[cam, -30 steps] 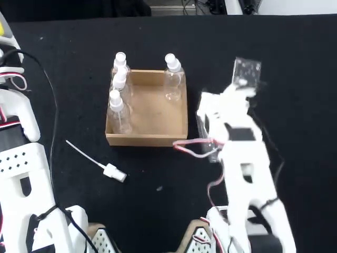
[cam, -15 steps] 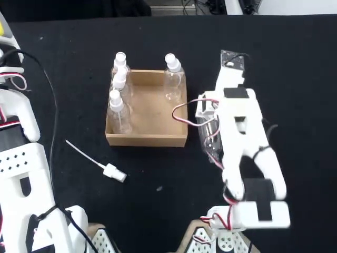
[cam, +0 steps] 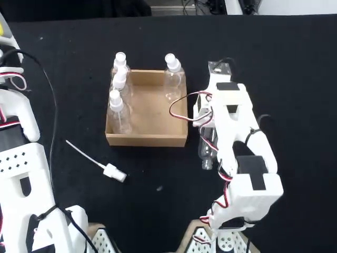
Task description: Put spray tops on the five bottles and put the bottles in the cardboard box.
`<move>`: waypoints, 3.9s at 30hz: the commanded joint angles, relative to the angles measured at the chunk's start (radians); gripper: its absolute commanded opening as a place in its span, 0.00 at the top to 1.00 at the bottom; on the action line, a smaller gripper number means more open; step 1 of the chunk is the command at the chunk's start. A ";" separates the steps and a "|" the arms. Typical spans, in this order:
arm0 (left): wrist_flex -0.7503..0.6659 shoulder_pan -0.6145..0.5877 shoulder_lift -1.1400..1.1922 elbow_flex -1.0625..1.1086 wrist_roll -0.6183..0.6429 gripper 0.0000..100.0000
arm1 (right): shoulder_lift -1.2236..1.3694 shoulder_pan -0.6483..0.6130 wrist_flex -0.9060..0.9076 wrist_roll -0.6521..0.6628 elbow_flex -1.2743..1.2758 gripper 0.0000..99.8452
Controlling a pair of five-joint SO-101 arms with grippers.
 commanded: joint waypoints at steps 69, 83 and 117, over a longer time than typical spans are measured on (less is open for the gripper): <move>-0.020 -0.004 -0.014 -0.012 0.005 0.97 | -0.012 0.723 0.377 1.832 -0.386 0.69; -0.020 -0.002 -0.011 -0.012 0.005 0.97 | -0.012 0.770 0.304 2.203 -0.208 0.69; -0.020 -0.002 -0.012 -0.012 0.005 0.97 | -0.013 0.770 -0.012 0.686 -0.005 0.93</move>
